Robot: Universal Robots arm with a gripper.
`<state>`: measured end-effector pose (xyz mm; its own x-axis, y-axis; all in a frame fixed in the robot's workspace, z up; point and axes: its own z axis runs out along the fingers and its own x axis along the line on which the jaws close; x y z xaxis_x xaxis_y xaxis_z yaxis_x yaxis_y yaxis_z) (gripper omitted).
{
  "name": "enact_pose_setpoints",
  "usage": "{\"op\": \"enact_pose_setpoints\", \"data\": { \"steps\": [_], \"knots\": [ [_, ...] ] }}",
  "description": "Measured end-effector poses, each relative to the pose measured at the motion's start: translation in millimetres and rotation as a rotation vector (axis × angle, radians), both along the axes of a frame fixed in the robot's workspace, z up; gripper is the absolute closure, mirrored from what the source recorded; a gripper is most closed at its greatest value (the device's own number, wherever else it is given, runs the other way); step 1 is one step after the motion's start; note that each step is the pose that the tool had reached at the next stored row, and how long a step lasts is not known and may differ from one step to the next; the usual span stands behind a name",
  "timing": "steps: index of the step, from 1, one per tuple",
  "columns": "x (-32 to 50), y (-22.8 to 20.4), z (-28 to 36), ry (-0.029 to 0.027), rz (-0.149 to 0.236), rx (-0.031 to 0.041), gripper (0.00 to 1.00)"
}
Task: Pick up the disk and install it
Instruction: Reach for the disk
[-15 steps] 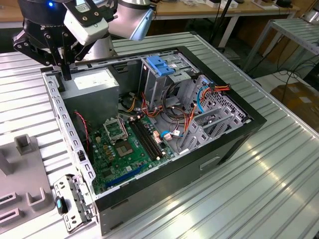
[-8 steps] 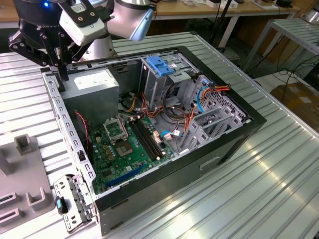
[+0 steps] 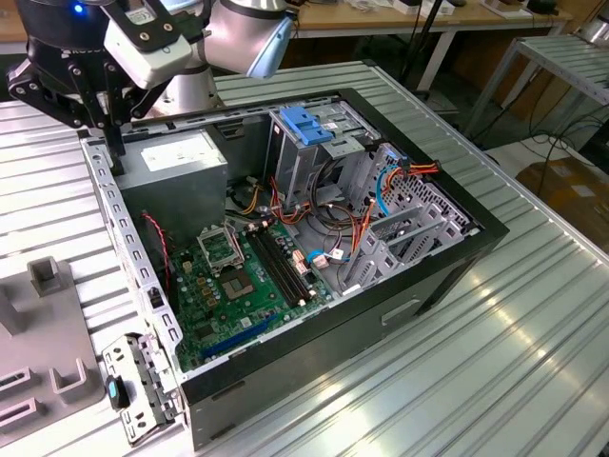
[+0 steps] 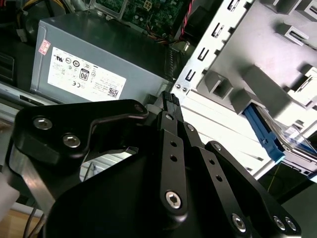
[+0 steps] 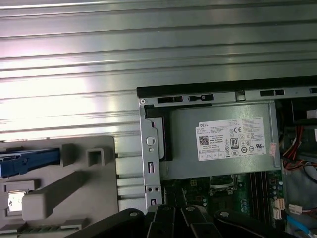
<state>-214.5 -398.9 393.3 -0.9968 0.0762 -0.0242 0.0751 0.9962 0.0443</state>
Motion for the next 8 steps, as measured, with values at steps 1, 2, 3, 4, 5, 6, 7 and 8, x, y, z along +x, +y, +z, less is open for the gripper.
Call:
{"op": "enact_pose_setpoints", "data": {
  "steps": [1,2,3,4,5,6,7,8],
  "knots": [
    [-0.7,0.0,0.0,0.0,0.0,0.0,0.89],
    [-1.4,0.0,0.0,-0.0001,0.0,0.0001,0.89],
    [-2.1,0.0,-0.1,-0.0001,0.0,0.0001,0.89],
    [-3.1,0.0,0.0,0.0,0.0,0.0,0.89],
    [-3.7,0.0,0.0,-0.0001,0.0,0.0001,0.89],
    [-4.3,0.0,0.0,0.0,0.0,0.0,0.89],
    [-5.0,0.0,0.0,-0.0001,0.0,0.0001,0.89],
    [-5.7,0.0,0.0,0.0,0.0,0.0,0.89]
  ]
}}
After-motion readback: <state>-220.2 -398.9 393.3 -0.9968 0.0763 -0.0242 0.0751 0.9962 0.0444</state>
